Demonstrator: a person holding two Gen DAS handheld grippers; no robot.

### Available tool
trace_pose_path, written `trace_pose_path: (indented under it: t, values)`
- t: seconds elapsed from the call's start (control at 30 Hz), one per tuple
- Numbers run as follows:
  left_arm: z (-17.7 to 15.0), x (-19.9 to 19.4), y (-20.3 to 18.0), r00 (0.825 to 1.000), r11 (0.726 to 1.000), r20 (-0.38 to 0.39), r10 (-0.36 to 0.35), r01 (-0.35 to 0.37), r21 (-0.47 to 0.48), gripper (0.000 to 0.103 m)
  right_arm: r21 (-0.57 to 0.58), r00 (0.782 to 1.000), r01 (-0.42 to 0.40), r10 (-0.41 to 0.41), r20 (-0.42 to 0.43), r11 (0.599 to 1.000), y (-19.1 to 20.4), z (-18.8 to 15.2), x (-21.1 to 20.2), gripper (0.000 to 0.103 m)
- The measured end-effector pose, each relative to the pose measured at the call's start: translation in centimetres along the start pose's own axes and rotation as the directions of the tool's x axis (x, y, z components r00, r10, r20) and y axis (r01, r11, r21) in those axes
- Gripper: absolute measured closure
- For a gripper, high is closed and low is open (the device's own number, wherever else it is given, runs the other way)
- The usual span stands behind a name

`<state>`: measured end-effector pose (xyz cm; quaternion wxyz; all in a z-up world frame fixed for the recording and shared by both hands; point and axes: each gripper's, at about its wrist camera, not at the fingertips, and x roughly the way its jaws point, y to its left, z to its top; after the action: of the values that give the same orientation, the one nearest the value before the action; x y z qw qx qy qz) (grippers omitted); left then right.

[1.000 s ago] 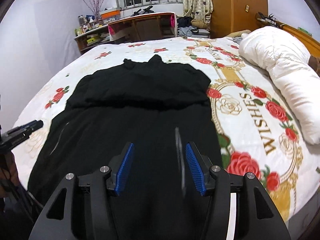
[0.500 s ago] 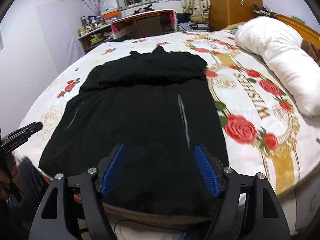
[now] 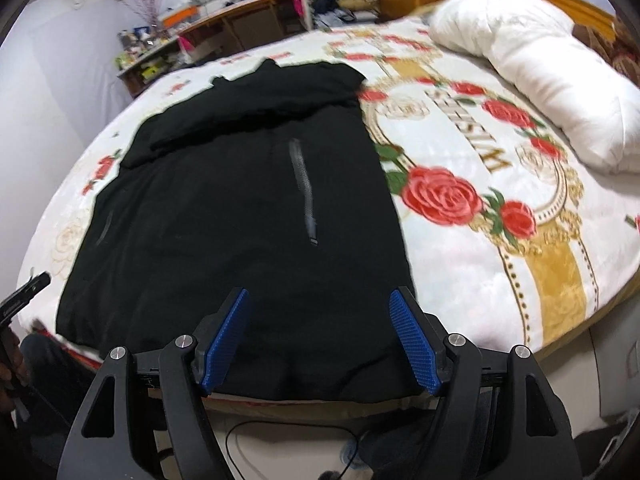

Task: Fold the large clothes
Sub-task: 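Grasp the hem with both tools and lift it toward the collar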

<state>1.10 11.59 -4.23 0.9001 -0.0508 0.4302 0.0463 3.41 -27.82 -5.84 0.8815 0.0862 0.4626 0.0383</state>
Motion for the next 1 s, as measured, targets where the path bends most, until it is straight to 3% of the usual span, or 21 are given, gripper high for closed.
trace_pose_path:
  t: [0.23,0.4,0.53,0.73,0.77,0.83,0.87,0.9,1.0]
  values:
    - [-0.4,4.1,2.9,0.994,0.995,-0.104,0.020,-0.029,-0.091,0.044,0.130,0.993,0.009,0.007,-0.118,0.991,-3.6,0.4,3.5,0.030]
    - [-1.8,6.0,3.4,0.986,0.993,-0.166,0.009,-0.028,-0.114,0.044,0.184,0.975,0.014,0.027,-0.219,0.983,-4.7,-0.5,5.5,0.030]
    - [-2.9,6.4,3.3,0.983,0.992,-0.181,-0.016,-0.007,-0.127,0.044,0.186,0.964,0.002,0.047,-0.261,0.982,-4.8,-0.8,6.1,0.030]
    - [-3.2,6.3,2.1,0.983,0.997,-0.186,0.001,-0.016,-0.081,0.047,0.193,0.949,-0.003,0.064,-0.310,0.981,-4.7,-1.2,6.5,0.030]
    - [-3.2,6.2,2.0,0.982,0.997,-0.188,-0.001,-0.014,-0.078,0.050,0.186,0.948,-0.003,0.062,-0.313,0.983,-4.6,-1.1,6.4,0.033]
    - [-3.0,6.0,1.8,0.983,0.998,-0.185,0.003,-0.015,-0.065,0.069,0.186,0.948,-0.016,0.074,-0.309,0.982,-4.3,-1.2,6.1,0.050]
    - [-2.9,5.8,1.7,0.983,0.998,-0.181,-0.005,-0.007,-0.061,0.074,0.199,0.949,-0.042,0.102,-0.299,0.979,-4.3,-1.3,5.8,0.063]
    - [-2.7,5.6,1.7,0.984,0.998,-0.176,-0.011,0.001,-0.057,0.081,0.206,0.949,-0.060,0.119,-0.290,0.977,-4.3,-1.3,5.6,0.069]
    - [-2.4,4.7,1.3,0.988,0.999,-0.154,-0.007,0.001,-0.039,0.086,0.184,0.960,-0.069,0.115,-0.256,0.981,-3.7,-1.2,4.5,0.077]
